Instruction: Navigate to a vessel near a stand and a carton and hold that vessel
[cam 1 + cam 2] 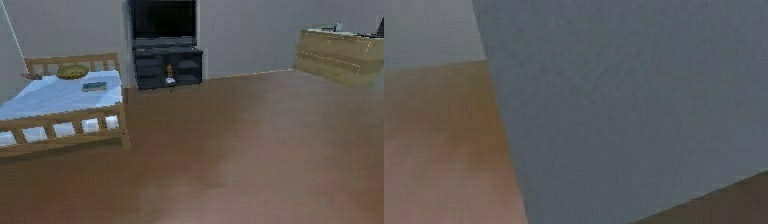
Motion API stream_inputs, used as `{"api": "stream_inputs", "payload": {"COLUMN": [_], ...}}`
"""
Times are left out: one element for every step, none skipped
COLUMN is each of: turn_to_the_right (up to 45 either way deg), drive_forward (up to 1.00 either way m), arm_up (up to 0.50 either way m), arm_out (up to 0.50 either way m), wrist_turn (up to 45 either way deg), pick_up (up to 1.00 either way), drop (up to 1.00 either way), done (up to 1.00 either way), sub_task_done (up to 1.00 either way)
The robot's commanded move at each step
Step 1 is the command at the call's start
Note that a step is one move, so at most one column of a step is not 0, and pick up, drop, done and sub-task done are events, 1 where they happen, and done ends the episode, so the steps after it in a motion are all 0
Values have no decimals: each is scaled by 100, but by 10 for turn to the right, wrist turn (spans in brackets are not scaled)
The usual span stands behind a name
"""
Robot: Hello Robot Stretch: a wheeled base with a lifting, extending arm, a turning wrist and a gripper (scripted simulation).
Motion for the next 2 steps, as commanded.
{"api": "stream_inputs", "payload": {"turn_to_the_right": [0,240], "drive_forward": [15,0], "arm_up": [0,0], "arm_out": [0,0], "wrist_turn": [0,0], "pick_up": [0,0], "drop": [0,0], "done": [0,0], "sub_task_done": [0,0]}}
